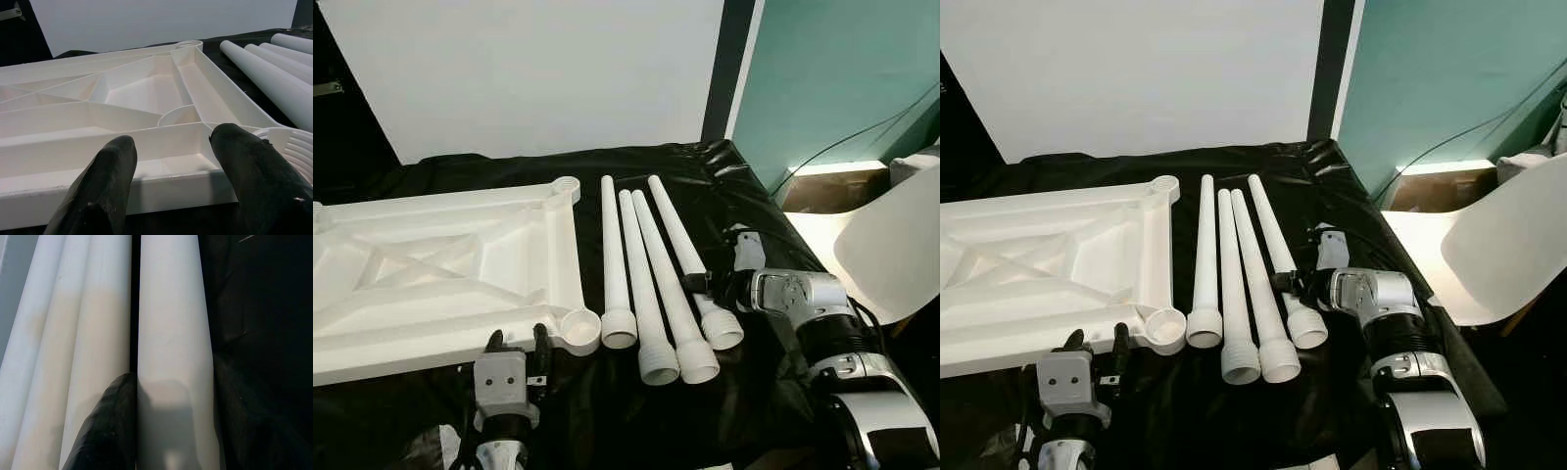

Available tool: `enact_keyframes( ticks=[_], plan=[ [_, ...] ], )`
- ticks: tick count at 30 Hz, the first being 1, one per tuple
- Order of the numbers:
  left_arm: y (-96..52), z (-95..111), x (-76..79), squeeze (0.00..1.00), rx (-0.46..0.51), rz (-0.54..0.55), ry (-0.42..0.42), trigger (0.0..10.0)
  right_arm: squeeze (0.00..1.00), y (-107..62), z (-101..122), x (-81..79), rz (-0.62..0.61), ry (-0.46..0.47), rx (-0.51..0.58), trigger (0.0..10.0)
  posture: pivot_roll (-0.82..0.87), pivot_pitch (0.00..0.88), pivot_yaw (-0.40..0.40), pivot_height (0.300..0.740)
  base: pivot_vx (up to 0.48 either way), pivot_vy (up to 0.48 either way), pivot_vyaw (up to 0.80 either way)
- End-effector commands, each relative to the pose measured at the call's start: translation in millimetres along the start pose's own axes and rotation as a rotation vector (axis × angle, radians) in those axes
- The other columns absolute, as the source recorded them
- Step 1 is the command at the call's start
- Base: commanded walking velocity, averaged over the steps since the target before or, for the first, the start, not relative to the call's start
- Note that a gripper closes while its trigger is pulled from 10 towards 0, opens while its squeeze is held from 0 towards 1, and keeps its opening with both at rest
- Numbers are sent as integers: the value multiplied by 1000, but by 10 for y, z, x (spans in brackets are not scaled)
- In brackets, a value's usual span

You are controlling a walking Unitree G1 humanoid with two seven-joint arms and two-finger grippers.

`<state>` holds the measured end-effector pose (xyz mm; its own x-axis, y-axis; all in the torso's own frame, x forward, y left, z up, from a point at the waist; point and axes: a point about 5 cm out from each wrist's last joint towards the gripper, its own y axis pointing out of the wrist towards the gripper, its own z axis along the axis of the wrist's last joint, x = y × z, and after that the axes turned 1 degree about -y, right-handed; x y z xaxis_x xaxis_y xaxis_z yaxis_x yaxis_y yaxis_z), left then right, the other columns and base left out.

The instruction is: Building children table

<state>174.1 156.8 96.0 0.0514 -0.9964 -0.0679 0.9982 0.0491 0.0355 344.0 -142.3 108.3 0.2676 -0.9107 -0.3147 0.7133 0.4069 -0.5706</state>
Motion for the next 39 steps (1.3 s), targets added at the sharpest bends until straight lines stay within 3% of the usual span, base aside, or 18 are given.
enact_keyframes(
  ticks=[1, 4, 5, 6, 9, 10, 13, 16, 20, 23, 25, 26, 27, 28, 29, 30, 34, 39],
  plan=[
    [8, -31, 15, 0, -21, -23, -2, 10000, 0, 35, -109, 11, -30, 29, -12, 0, 110, 0, 12, 740, 0, 0, 0],
    [19, -21, 5, 0, -13, -16, 0, 10000, 0, 15, -7, -15, -58, -37, 56, 0, 108, 0, 14, 740, 0, 0, 0],
    [25, -16, 0, 0, -9, -13, -2, 10000, 0, -5, 70, -22, -92, -114, 114, 0, 107, 0, 15, 740, 0, 0, 0],
    [25, -16, 0, 0, -9, -13, -2, 10000, 0, -5, 70, -22, -92, -114, 114, 0, 107, 0, 15, 740, 0, 0, 0],
    [44, 33, 56, 0, 20, -62, 1, 10000, 0, -119, 321, -164, -169, -472, 351, 0, 103, 0, 13, 740, 0, 0, 0],
    [44, 33, 56, 0, 20, -62, 1, 10000, 0, -119, 321, -164, -169, -472, 351, 0, 103, 0, 13, 740, 0, 0, 0],
    [74, 71, 104, 0, 45, -108, 22, 10000, 0, -174, 349, -306, -165, -635, 457, 0, 102, 0, 9, 740, 0, 0, 0],
    [81, 75, 106, 0, 48, -113, 16, 10000, 0, -186, 346, -328, -168, -670, 479, 0, 102, 0, 9, 740, 0, 0, 0],
    [138, 179, 136, 0, 107, -112, -17, 10000, 0, -228, 348, -364, -187, -791, 554, 0, 99, 0, 1, 740, 0, 0, 0],
    [218, 302, 152, 0, 161, -113, -77, 10000, 0, -248, 338, -421, -158, -857, 614, 0, 101, 0, -3, 740, 0, 0, 0],
    [289, 382, 156, 0, 187, -110, -166, 10000, 0, -270, 319, -504, -110, -913, 670, 0, 102, 0, -4, 740, 0, 0, 0],
    [332, 434, 158, 0, 202, -111, -263, 10000, 0, -285, 281, -582, -31, -928, 696, 1765, 99, 0, -11, 740, 0, 0, 0],
    [332, 434, 158, 0, 202, -111, -263, 10000, 0, -285, 281, -582, -31, -928, 696, 1765, 99, 0, -11, 740, 0, 0, 0],
    [383, 514, 149, 0, 224, -121, -419, 10000, 0, -306, 244, -644, 33, -927, 722, 4863, 99, 0, -14, 740, 0, 0, 0],
    [413, 570, 146, 0, 241, -136, -525, 10000, 0, -320, 219, -682, 72, -925, 740, 4863, 99, 0, -14, 740, 0, 0, 0],
    [457, 639, 161, 0, 262, -179, -610, 10000, 0, -338, 188, -721, 111, -941, 759, 10000, 103, 0, -21, 740, 0, 0, 0],
    [564, 716, 222, 0, 273, -262, -682, 10000, 0, -358, 148, -754, 141, -996, 796, 10000, 103, 0, -22, 740, 0, 0, 0],
    [707, 720, 210, 0, 273, -217, -767, 10000, 0, -366, 122, -758, 149, -1074, 822, 10000, 97, 0, -25, 740, 0, 0, 0]
  ],
)
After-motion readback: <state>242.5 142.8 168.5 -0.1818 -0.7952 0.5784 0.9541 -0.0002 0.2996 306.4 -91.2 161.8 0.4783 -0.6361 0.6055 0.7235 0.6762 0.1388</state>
